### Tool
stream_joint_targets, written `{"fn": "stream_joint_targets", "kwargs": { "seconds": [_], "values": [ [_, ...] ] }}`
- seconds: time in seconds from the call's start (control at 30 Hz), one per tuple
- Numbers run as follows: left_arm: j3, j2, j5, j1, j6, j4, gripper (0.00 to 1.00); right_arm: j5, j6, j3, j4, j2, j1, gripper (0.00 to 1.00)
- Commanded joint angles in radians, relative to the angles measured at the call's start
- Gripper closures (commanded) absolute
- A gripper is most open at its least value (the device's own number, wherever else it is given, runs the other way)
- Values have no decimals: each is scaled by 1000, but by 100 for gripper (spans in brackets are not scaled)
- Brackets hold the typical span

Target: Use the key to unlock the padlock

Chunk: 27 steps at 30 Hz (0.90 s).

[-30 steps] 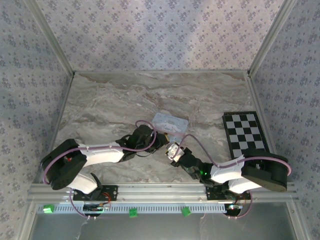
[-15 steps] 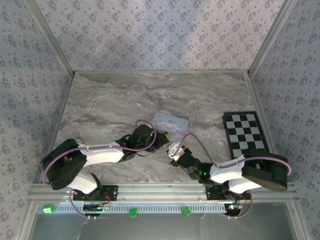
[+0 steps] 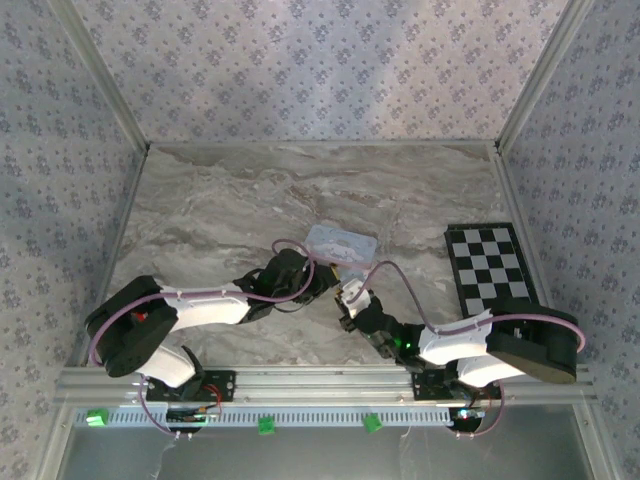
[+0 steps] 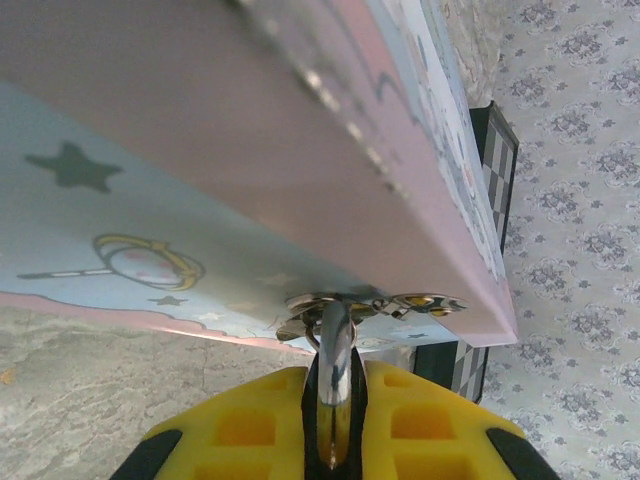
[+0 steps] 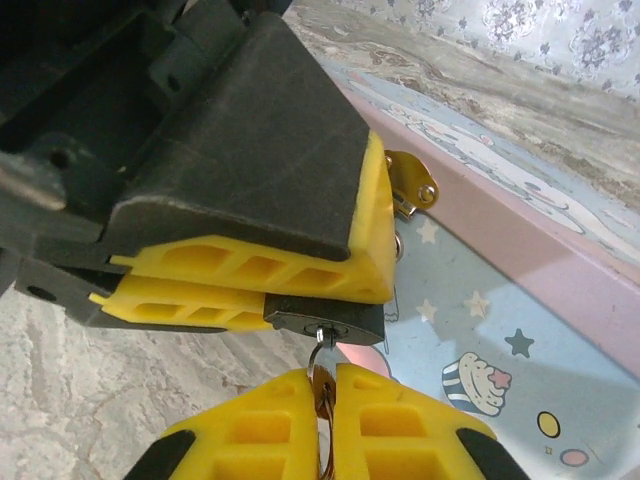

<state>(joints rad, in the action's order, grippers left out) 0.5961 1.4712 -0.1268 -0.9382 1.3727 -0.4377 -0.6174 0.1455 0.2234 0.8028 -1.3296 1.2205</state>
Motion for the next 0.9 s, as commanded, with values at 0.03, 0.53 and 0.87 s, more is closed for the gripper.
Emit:
{"fn": "stream_joint_targets", "kwargs": {
  "seconds": [0.03, 0.53, 0.87],
  "values": [
    [41, 9, -21, -18, -23, -27, 100, 43, 205, 53, -99, 42, -47, 96],
    [83, 129, -29, -5, -145, -42, 97, 313, 619, 32, -220, 59, -165, 99],
    [80, 149, -55, 40, -239, -20, 64, 421, 726, 38, -202, -28, -215, 100]
  ]
}}
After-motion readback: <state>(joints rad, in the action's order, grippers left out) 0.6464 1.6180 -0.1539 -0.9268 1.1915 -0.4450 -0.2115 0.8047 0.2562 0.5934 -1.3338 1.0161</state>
